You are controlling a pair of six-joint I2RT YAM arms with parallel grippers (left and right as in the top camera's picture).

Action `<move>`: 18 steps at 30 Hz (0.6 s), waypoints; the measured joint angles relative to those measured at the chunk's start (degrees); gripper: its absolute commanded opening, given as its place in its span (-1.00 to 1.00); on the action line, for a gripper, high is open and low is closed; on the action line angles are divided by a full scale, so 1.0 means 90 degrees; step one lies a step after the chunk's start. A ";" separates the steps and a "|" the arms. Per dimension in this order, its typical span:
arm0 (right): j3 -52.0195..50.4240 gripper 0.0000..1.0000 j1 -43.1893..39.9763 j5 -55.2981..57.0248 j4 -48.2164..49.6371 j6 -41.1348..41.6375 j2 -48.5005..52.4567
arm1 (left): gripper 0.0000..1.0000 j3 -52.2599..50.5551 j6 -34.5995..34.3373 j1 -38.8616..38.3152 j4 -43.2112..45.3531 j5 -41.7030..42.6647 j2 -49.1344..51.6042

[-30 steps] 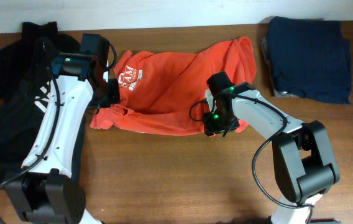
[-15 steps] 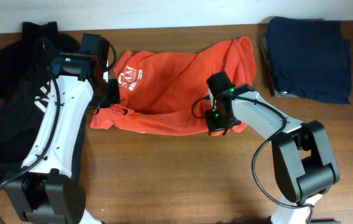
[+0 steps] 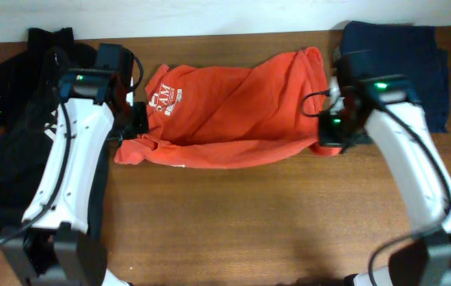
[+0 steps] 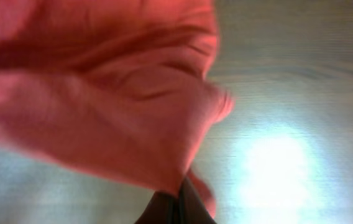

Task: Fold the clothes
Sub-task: 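Grasp the near hem corners of the red t-shirt with both grippers, then fold the near hem up toward the collar with both grippers and release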

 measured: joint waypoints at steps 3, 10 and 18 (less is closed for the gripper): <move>0.0085 -0.92 -0.0347 0.0002 -0.0401 -0.0002 -0.0384 | -0.99 -0.0015 -0.0002 0.0000 -0.0007 0.0000 -0.0539; 0.0087 -0.92 -0.0767 0.0002 -0.0906 -0.0005 -0.1336 | -0.99 -0.0017 0.0000 -0.0002 -0.0138 0.0000 -0.2091; 0.0087 -0.92 -0.0770 0.0000 -0.1246 -0.0075 -0.1634 | -0.99 -0.0017 -0.0002 -0.0002 -0.0527 -0.0053 -0.2584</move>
